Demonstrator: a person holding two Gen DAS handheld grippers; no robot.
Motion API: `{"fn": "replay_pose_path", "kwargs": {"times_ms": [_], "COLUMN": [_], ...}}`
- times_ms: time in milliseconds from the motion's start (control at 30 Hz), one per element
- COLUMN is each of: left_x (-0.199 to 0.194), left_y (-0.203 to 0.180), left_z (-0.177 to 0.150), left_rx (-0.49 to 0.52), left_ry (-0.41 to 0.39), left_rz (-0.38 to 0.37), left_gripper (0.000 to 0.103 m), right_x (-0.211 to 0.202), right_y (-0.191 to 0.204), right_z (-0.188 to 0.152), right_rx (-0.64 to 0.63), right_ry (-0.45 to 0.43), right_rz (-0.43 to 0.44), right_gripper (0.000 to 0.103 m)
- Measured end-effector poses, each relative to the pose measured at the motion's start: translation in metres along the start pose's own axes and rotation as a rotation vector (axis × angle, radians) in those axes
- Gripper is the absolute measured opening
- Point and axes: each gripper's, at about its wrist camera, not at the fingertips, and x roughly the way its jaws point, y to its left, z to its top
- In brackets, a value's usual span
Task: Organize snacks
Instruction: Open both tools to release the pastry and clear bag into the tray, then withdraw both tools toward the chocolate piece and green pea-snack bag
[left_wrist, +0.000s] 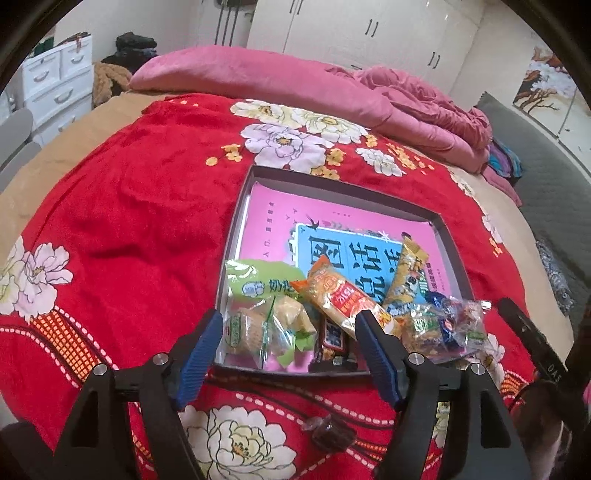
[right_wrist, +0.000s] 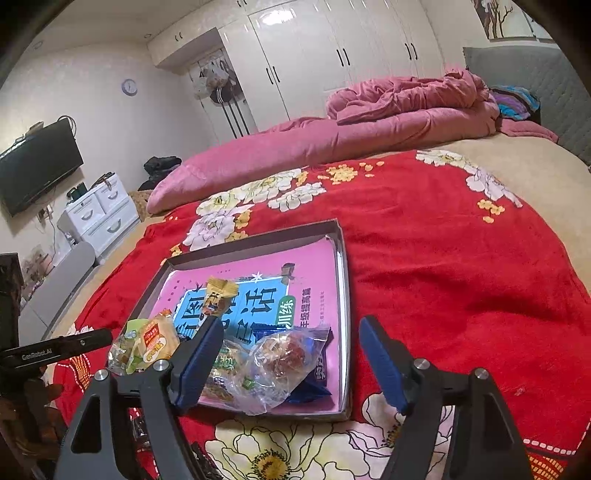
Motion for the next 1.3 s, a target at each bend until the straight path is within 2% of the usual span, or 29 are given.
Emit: {"fn": "replay_pose_path", "kwargs": {"times_ms": [267,500,767,1100,1300], "left_x": [-0.006,-0.012,-0.017,-0.022,-0.023], "left_y": [-0.004,-0.004,-0.012,-0.015,-0.013], "left_z": [-0.010,-0.017,-0.028,-0.041,-0.052], "left_rx": [0.046,0.055,0.087,0.106,0.121], "left_ry": [0.022,0.022,0.033,0.050,0.067], "left_rz": [-0.004,0.014,0.000,-0.007,0.002], "left_gripper": [0.076,0.076,0.076,0.076,0.076], "right_x": [-0.014,-0.023,-0.032,-0.036,-0.031], "right_y": [0.009,0.024,0.044,0.069,0.084], "right_z": [-0.001,-0.009,-0.021,-0.050,-0.067], "right_rx": [-0.031,-0.065,-0.116,-0.158,-0.206], "right_ry": [-0.022,-0.006,0.025,0.115,0.184], "right_rz": [0.027,0.054,0.079,0.107,0.086], "right_gripper": [0.080,0.080,0.080,0.080,0.080]}}
